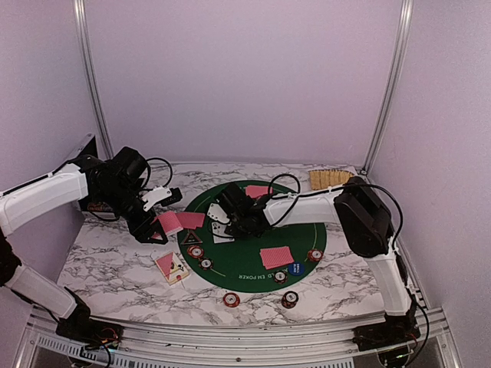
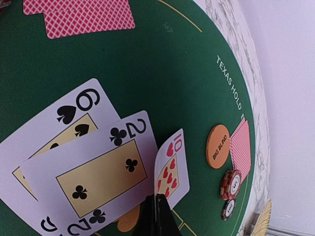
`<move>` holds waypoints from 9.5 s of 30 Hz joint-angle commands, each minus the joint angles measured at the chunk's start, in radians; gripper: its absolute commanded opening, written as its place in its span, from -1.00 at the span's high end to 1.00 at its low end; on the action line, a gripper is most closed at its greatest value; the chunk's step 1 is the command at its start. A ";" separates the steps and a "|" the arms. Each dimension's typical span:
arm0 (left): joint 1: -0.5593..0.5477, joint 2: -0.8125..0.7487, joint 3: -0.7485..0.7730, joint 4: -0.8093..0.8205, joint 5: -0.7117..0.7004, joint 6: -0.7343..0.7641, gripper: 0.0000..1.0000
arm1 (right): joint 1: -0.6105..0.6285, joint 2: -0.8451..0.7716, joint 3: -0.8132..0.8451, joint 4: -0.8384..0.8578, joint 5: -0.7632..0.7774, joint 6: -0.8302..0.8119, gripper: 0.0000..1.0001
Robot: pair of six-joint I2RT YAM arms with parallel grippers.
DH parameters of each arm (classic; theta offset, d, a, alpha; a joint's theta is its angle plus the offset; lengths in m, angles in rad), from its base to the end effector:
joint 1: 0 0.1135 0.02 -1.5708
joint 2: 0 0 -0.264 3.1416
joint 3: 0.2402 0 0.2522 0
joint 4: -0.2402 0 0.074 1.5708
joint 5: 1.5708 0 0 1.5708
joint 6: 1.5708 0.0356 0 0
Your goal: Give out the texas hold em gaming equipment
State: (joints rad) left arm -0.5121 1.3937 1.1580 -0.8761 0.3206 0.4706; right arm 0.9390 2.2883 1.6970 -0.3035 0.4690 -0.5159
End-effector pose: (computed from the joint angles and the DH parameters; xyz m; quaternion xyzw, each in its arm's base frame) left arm 0.2329 -0.1438 0.2779 0.4856 0.8304 -0.1601 0.2213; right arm 0.3063 0.3912 0.1432 -0.5526 0.7366 -0.1466 0.3614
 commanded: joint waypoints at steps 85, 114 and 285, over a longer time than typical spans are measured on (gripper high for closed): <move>0.004 -0.016 0.043 0.006 0.012 -0.030 1.00 | 0.009 -0.002 0.008 0.707 -1.321 1.587 -0.92; 0.004 -0.026 0.033 0.006 0.016 -0.026 1.00 | -0.037 0.073 0.003 0.792 -1.303 1.714 -0.61; 0.002 -0.016 0.044 0.045 0.036 -0.040 1.00 | -0.003 0.077 0.111 0.571 -1.311 1.621 -0.69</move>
State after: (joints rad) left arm -0.5087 1.4036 1.1938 -0.8467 0.3401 0.4255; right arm 0.9440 2.3741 1.8214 0.2565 -0.8589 1.1004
